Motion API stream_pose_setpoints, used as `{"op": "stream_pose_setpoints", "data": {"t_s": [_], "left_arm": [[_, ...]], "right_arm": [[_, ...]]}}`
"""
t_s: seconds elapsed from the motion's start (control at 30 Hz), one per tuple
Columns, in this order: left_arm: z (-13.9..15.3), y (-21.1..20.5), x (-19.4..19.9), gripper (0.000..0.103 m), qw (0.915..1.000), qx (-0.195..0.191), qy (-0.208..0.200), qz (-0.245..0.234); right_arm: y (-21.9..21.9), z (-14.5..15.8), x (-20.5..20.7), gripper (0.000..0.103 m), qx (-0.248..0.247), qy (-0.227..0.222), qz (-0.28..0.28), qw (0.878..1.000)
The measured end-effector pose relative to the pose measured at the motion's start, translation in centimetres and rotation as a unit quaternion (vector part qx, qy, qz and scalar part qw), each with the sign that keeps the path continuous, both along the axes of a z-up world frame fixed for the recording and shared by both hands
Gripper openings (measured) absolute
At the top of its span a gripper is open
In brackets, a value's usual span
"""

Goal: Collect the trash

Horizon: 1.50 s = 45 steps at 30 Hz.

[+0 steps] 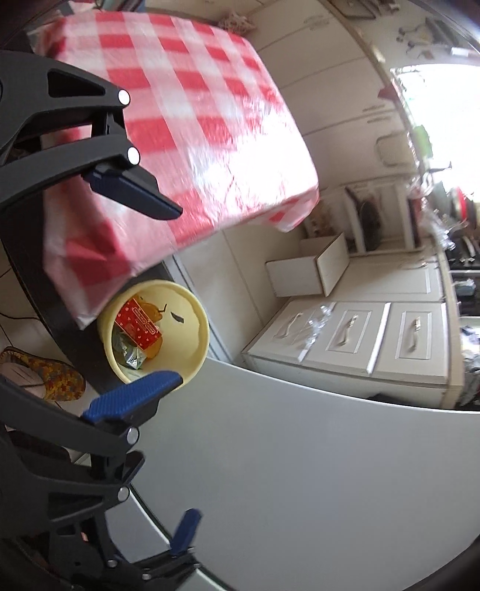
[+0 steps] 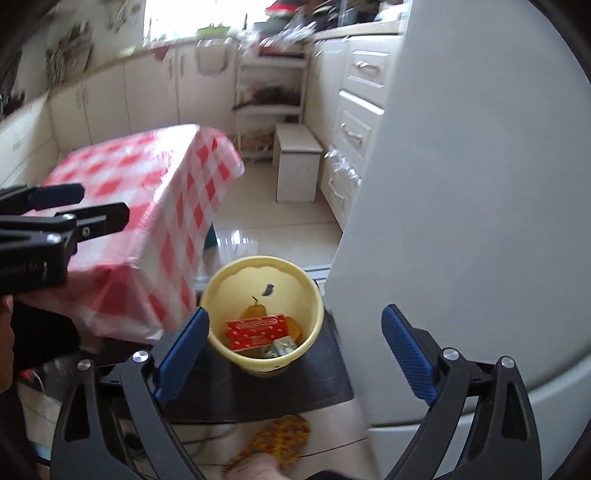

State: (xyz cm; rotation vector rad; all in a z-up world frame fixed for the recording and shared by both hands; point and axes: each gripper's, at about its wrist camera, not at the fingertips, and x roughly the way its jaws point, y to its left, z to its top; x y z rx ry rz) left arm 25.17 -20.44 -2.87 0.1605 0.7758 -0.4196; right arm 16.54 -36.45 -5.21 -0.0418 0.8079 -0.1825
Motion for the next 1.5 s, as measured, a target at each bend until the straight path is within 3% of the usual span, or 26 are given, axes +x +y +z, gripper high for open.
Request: {"op": "stream_pose_setpoints", "data": {"t_s": [0.13, 0.47, 0.83, 1.0, 1.1, 1.17, 1.27, 1.5], "left_arm": [[1.4, 2.4, -2.9, 0.087, 0.9997, -0.009, -0.014, 0.021], [4.2, 7.1, -9.4, 0.095, 0.9973, -0.033, -0.05, 0.044], [6.5, 10.7, -14.9, 0.095, 0.9949, -0.052, -0.07, 0.051], [7.7, 12.4, -16.5, 0.095, 0.9931, -0.055, -0.078, 0.068], [8.4, 12.8, -17.4, 0.095, 0.992, -0.048, -0.088, 0.077], [8.7, 12.9, -17.9, 0.095, 0.9915, -0.043, -0.092, 0.08], [9.0, 13.3, -18.7, 0.095, 0.9908, -0.043, -0.095, 0.086], [8.8, 14.6, -19.5, 0.095, 0.9894, -0.04, -0.084, 0.112]], "right_arm": [[1.4, 1.3, -3.5, 0.094, 0.013, -0.06, -0.029, 0.998], [6.2, 5.1, -8.4, 0.095, -0.028, -0.169, -0.044, 0.984], [9.1, 8.4, -13.9, 0.095, -0.049, -0.2, -0.043, 0.978], [11.1, 11.4, -15.9, 0.095, -0.126, -0.265, -0.046, 0.955], [11.7, 13.4, -17.0, 0.095, -0.131, -0.29, -0.04, 0.947], [11.7, 14.0, -17.1, 0.095, -0.095, -0.287, -0.028, 0.953], [10.8, 12.6, -16.6, 0.096, 0.025, -0.243, -0.008, 0.97], [13.8, 8.2, -15.4, 0.096, -0.015, -0.181, 0.022, 0.983]]}}
